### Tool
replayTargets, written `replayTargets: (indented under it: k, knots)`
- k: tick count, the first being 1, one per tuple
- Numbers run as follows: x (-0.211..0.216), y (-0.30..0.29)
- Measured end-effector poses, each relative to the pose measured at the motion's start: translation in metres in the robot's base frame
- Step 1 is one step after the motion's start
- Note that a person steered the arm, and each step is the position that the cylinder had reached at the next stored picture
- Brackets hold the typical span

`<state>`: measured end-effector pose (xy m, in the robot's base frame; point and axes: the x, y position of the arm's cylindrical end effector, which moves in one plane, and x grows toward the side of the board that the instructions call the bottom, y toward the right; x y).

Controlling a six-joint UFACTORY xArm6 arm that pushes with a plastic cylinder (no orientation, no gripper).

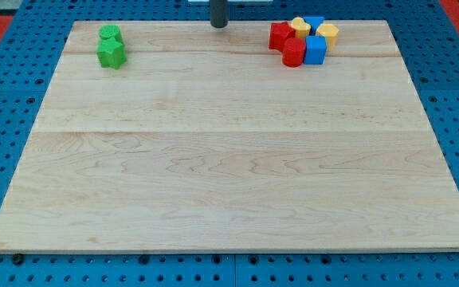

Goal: Nudge the red star along with red circle a bit down

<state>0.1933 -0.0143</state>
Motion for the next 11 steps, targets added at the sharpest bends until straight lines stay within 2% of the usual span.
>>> replayTargets:
  k: [2, 4, 8, 11]
  knots:
    - [-0.001, 0.007]
    - [-0.001, 0.058]
    - [0.003, 0.102]
    - [0.041, 0.100]
